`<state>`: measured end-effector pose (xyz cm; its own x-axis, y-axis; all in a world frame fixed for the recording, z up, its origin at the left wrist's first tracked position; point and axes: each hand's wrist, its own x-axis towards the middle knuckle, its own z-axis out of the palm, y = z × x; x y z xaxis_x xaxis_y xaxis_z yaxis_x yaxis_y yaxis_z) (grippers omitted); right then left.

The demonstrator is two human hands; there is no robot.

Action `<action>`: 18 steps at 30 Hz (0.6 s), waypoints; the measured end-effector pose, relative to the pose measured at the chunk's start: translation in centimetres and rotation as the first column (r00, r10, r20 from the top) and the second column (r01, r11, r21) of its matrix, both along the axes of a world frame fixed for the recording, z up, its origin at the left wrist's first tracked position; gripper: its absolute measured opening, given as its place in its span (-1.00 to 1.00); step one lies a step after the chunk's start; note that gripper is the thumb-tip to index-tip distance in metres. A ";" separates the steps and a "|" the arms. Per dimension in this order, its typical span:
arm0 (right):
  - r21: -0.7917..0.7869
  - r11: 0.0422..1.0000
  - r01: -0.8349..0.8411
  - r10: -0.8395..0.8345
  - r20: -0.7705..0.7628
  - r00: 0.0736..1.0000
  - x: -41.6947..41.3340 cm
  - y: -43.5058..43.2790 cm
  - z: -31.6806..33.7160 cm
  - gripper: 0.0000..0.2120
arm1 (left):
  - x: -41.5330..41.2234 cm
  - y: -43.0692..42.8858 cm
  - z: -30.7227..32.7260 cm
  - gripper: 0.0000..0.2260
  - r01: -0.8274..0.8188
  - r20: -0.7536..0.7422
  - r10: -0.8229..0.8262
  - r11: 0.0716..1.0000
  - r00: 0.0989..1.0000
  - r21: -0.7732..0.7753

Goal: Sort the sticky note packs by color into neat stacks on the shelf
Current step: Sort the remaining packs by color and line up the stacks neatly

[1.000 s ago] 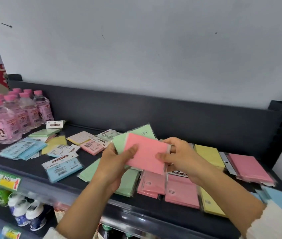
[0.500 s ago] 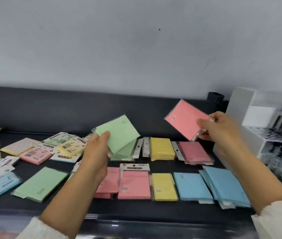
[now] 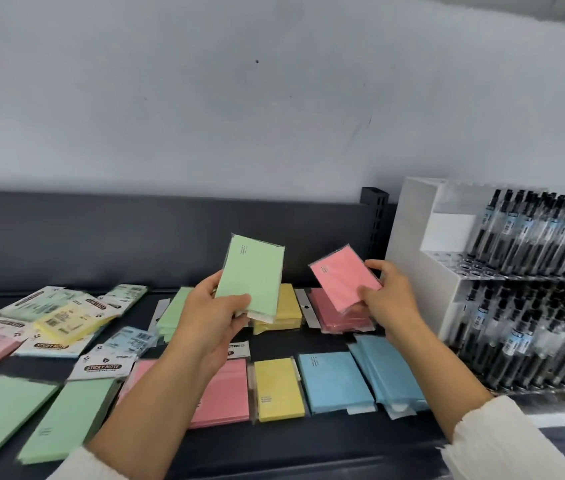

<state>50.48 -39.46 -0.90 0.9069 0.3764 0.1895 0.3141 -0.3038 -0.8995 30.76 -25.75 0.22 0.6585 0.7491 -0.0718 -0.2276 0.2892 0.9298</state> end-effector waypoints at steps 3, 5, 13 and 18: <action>0.030 1.000 -0.001 0.003 -0.067 0.998 0.5 0.2 -0.6 -0.53 | 0.2 0.1 -0.1 -0.53 -0.003 -0.002 0.003 1.000 1.000 -0.009; 0.047 0.999 0.005 0.000 -0.114 0.993 0.6 0.4 -0.7 -0.54 | 0.4 0.1 -0.2 -0.54 -0.013 -0.004 0.013 1.000 1.000 -0.023; -0.613 0.784 0.102 0.047 0.221 0.974 0.0 1.5 -1.8 -0.69 | 0.5 0.4 -0.7 -0.57 -0.025 -0.007 0.025 0.998 1.000 -0.051; -0.666 0.721 0.189 0.087 0.358 0.930 -0.8 1.3 -1.0 -0.70 | 0.4 0.5 -1.2 -0.57 0.002 -0.048 -0.004 1.000 0.999 -0.029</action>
<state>49.68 -38.20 -1.86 0.8542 0.4810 0.1975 0.5192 -0.8097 -0.2736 31.11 -25.28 -0.98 0.6560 0.7444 -0.1246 -0.1823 0.3165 0.9309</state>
